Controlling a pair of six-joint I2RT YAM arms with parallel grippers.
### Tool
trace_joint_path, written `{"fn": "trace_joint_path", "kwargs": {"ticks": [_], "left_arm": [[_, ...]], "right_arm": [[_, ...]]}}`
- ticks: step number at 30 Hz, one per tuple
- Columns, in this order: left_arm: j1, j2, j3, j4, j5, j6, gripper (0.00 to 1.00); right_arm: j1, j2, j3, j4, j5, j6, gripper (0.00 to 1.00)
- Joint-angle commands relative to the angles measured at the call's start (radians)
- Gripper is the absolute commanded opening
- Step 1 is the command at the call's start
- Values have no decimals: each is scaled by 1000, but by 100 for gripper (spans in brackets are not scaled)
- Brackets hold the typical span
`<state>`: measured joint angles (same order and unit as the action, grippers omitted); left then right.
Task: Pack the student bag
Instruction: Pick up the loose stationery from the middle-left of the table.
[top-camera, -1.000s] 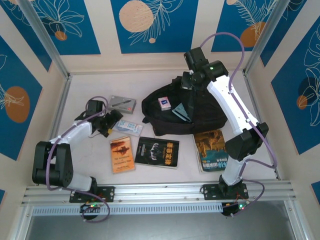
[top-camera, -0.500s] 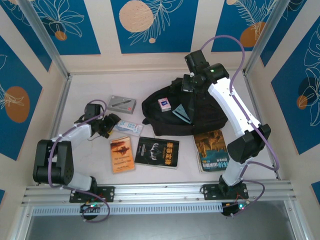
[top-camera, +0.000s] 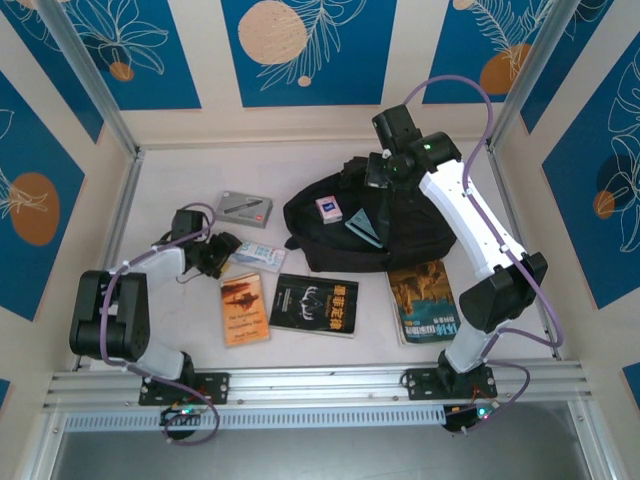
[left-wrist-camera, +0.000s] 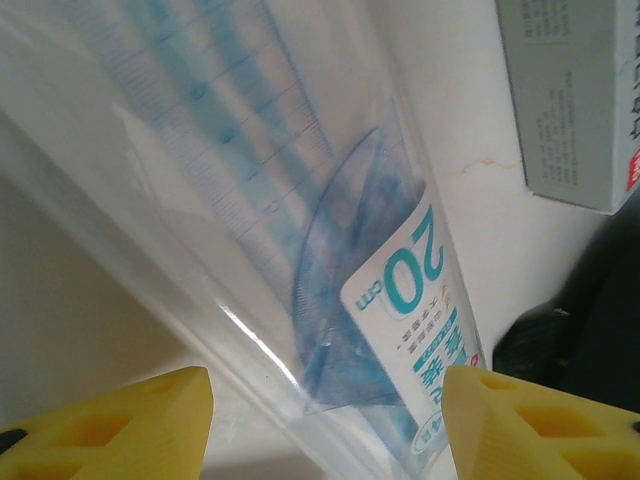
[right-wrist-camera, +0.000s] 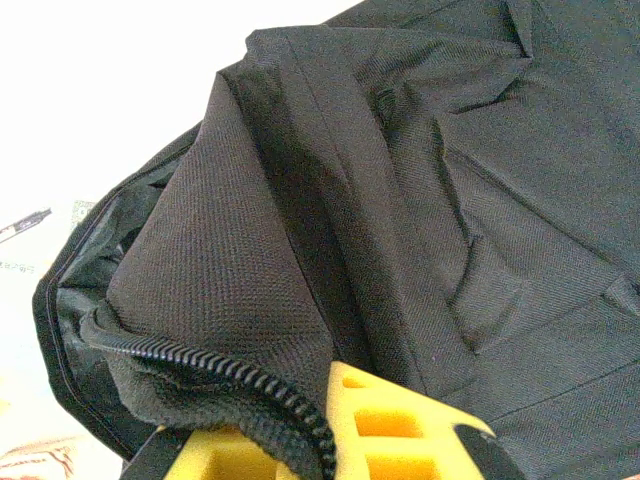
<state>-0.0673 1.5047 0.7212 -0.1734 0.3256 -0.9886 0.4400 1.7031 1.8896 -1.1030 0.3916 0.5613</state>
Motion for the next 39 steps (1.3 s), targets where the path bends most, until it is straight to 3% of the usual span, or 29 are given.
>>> {"fn": "trace_joint_path", "kwargs": {"ticks": [1, 11, 18, 29, 39], "left_arm": [[14, -24, -12, -33, 11, -4, 62], [13, 24, -20, 15, 11, -3, 61], [11, 52, -27, 118, 32, -15, 42], [13, 115, -33, 203, 39, -28, 35], [12, 180, 15, 221, 36, -19, 15]], "right_arm": [[-3, -44, -18, 6, -22, 18, 0], [-4, -40, -35, 17, -30, 18, 0], [-5, -38, -35, 18, -34, 8, 0], [-7, -21, -29, 29, -55, 9, 0], [-7, -17, -16, 20, -60, -13, 0]]}}
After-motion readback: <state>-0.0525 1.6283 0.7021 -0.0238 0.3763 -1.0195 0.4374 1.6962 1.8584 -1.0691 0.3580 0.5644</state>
